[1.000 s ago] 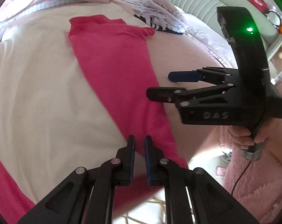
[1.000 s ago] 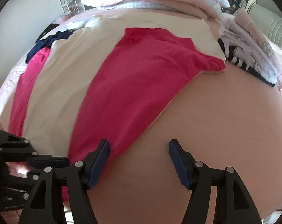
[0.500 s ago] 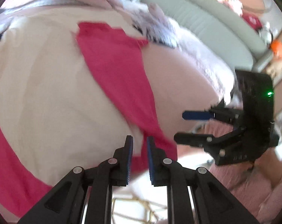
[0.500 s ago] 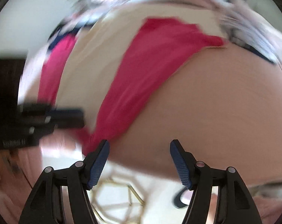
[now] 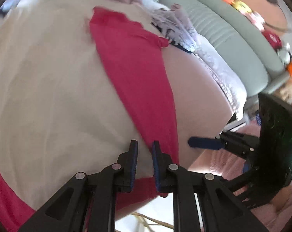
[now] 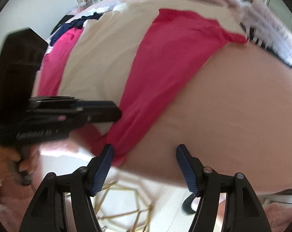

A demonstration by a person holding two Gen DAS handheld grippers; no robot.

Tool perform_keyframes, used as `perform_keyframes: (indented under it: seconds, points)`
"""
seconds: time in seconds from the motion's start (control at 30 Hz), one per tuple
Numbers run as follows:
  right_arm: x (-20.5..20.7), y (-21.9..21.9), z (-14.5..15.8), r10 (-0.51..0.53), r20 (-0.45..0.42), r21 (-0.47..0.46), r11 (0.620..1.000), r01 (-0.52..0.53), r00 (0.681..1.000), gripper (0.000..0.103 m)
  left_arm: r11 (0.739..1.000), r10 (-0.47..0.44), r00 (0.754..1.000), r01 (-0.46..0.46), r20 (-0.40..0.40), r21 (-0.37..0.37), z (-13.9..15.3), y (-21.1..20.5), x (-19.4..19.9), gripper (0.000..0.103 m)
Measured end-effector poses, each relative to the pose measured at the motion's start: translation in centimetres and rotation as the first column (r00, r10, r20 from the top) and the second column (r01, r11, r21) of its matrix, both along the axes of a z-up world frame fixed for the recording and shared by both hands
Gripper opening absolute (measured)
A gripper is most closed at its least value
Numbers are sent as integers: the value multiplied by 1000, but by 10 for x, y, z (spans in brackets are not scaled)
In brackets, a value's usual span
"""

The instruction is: Fold clothes

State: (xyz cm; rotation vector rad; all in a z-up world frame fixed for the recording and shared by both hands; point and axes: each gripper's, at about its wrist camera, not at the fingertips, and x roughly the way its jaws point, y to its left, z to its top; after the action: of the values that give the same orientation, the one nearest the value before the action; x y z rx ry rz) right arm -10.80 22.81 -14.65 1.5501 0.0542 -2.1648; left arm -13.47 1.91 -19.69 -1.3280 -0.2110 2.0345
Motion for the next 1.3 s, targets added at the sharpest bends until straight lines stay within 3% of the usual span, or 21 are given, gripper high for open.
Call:
perform_keyframes:
  seconds: [0.03,0.1,0.2,0.33,0.47,0.63,0.7,0.8,0.9,1.0,1.03,1.17,1.23,1.3]
  points:
    - [-3,8,5,-9,16,-32,999,10,1000,66,1000,-1,1000,1,-2,-2,2,0,-1,13]
    - [-15,36,25,-90,-35,-70,994,87,995,66,1000,-4,1000,3,-6,-6,7,-1,-4,13]
    - [-51,74,57,-207,-158,-48,978,202,965,66,1000,-7,1000,7,-12,-12,14,-2,-8,13]
    - [-126,94,71,-241,-238,4,968,249,941,66,997,-16,997,10,-75,-73,27,21,-56,13]
    - [-197,75,63,-148,-240,42,986,163,959,66,994,8,995,-19,-101,-111,28,36,-116,13]
    - [-270,39,10,40,-111,199,980,-18,993,65,993,80,994,-85,-71,-82,17,39,-196,13]
    - [-283,32,-7,102,-88,237,968,-79,991,65,992,92,995,-96,-49,-80,6,37,-219,13]
    - [-292,42,-11,93,-118,175,982,-72,989,65,987,101,995,-103,-24,-123,-13,27,-248,13]
    - [-301,71,-4,-42,-164,88,994,57,986,65,982,179,984,-179,2,-52,-14,-5,-265,13]
    - [-307,95,6,-167,-178,-11,986,168,970,65,938,337,940,-339,-48,-66,-4,-29,-271,13]
    - [-308,102,10,-199,-176,-44,980,194,964,65,934,350,935,-353,-60,-51,-1,-32,-271,13]
    - [-298,81,8,-96,-161,31,994,102,982,65,950,312,950,-311,-21,32,4,-32,-267,13]
    - [-283,64,15,-32,-166,-4,1000,31,986,65,957,284,959,-285,26,62,2,-32,-266,13]
    - [-280,55,12,-9,-169,57,998,19,986,65,965,258,966,-259,33,35,-3,-28,-265,13]
